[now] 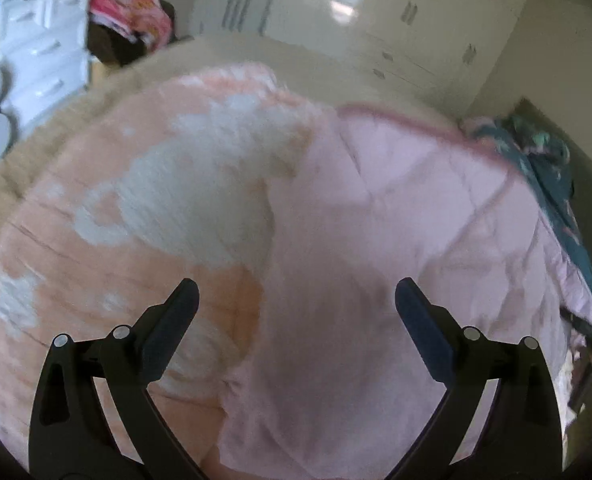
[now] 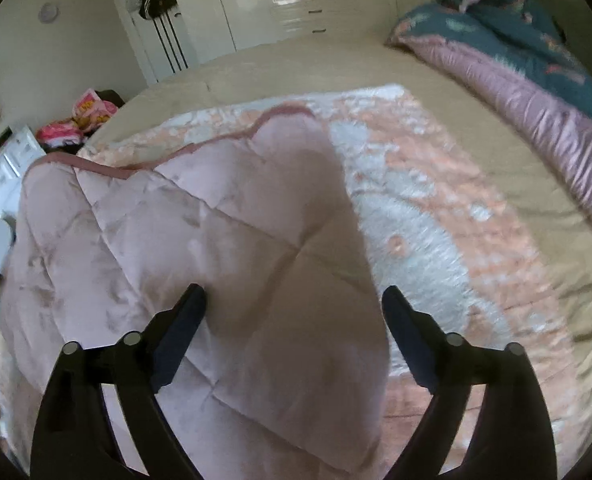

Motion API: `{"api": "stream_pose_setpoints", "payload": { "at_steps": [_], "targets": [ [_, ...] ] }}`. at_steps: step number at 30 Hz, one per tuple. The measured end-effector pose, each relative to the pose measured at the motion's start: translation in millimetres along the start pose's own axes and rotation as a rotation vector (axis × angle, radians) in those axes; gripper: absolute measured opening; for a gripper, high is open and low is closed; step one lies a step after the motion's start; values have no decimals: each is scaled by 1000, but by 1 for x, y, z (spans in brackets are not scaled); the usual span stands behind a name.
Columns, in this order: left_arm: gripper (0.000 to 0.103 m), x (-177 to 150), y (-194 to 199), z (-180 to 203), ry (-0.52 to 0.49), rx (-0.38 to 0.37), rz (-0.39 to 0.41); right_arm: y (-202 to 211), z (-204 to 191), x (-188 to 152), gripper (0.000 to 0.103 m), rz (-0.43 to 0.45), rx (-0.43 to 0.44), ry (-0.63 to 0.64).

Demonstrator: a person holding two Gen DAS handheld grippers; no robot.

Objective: Fold large clothes

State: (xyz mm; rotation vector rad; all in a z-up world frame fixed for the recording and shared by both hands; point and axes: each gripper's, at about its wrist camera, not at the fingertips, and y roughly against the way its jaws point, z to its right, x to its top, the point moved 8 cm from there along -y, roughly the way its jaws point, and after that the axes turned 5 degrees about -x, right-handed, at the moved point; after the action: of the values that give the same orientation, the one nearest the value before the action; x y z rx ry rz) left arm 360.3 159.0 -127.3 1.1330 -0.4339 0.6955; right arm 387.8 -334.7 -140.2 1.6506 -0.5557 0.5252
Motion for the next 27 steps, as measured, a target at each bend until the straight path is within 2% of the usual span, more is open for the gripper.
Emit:
{"api": "stream_pose_setpoints", "payload": {
  "at_steps": [1,2,3,4,5,8,11,14,16,20,22,24,27],
  "targets": [
    [88,-4,-3,6,-21,-10,-8,1,-2,0,58,10,15,-6],
    [53,-6,-5,15,-55,-10,-1,4,-4,2,40,29,12,0],
    [34,-6,-7,23,-89,7,1,8,-7,4,30,43,13,2],
    [16,-5,-7,29,-104,30,4,14,-10,9,27,70,12,2],
    [10,1,-7,33,-110,46,11,17,-11,13,24,84,-3,-3],
    [8,28,-6,39,-75,43,46,26,-10,34,20,127,-13,-48],
    [8,53,-9,40,-89,70,61,31,-3,61,19,176,-8,-117],
    [8,62,-24,39,-111,109,39,9,6,68,19,139,-57,-147],
    [8,56,-38,31,-89,125,5,-12,10,61,19,87,-89,-163],
    [10,42,-49,17,-36,126,-12,-29,16,46,20,59,-93,-183],
    [10,39,-47,18,-35,129,-5,-31,17,42,22,44,-97,-178],
    [13,38,-44,18,-32,136,0,-32,18,36,32,9,-120,-169],
    [19,39,-40,17,-14,153,2,-29,27,31,42,-1,-103,-219]
  ]
}}
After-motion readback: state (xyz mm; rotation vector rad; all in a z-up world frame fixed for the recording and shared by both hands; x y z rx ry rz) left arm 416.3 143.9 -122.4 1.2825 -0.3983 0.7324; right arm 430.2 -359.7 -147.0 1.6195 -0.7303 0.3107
